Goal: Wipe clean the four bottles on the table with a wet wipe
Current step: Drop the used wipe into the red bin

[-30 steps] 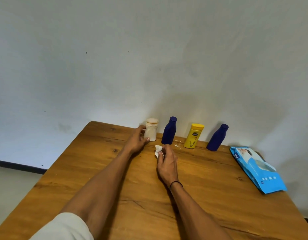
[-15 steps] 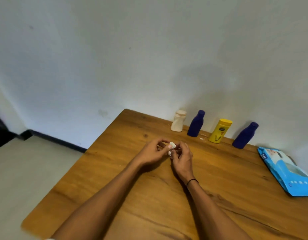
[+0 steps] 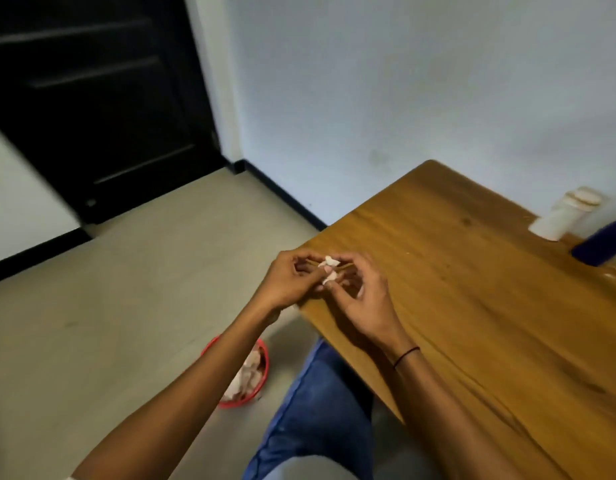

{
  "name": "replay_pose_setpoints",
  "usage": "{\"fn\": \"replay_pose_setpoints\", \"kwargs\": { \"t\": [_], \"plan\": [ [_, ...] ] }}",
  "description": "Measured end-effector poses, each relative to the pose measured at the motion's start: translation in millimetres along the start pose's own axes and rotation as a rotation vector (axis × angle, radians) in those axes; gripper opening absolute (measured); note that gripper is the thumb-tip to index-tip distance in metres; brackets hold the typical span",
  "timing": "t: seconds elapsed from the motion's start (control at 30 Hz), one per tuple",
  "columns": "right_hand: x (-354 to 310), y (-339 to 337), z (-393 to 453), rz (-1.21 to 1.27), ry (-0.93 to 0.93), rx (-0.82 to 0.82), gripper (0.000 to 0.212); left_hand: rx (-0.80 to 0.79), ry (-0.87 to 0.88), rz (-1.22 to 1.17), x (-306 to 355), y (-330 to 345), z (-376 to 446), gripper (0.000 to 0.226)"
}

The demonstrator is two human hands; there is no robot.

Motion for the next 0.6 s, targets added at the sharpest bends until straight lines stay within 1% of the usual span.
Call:
{"fn": "replay_pose_setpoints", "kwargs": {
  "t": [0.07, 0.13, 0.2, 0.27, 0.33, 0.4, 0.5, 0.53, 0.6],
  "plan": [
    [-8, 54, -2, -0.082, -0.05, -0.153, 0.046, 0.107, -0.065, -0.079, -26, -47, -26, 0.01],
    [-13, 98, -9, -0.151, -0.11, -0.224, 0.041, 0.163, -0.122, -0.105, -51, -80, -50, 0.012],
    [-12, 137, -17, -0.206, -0.146, -0.252, 0.032, 0.176, -0.164, -0.105, -72, -103, -72, 0.017],
    [-2, 165, -23, -0.232, -0.136, -0.265, 0.027, 0.169, -0.179, -0.096, -89, -118, -89, 0.019],
    [11, 191, -27, -0.241, -0.107, -0.274, 0.022, 0.167, -0.197, -0.06, -106, -131, -102, 0.026],
    [24, 215, -30, -0.246, -0.088, -0.288, 0.019, 0.182, -0.247, -0.054, -128, -144, -111, 0.038],
    [45, 242, -29, -0.248, -0.021, -0.291, 0.019, 0.215, -0.365, -0.033, -162, -159, -122, 0.063],
    [55, 251, -28, -0.251, 0.003, -0.292, 0.019, 0.233, -0.406, 0.013, -173, -165, -125, 0.066],
    [76, 265, -28, -0.281, 0.066, -0.312, 0.019, 0.27, -0.462, 0.134, -190, -176, -132, 0.058]
  ]
}}
Point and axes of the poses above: each hand's wrist, its own z-axis towards the middle knuckle, its own y-axis out of the palm, x = y × z, the point moved 8 cm from there along z, towards the middle knuckle, and after that the axes turned 10 degrees about z, right-handed, at the moved point
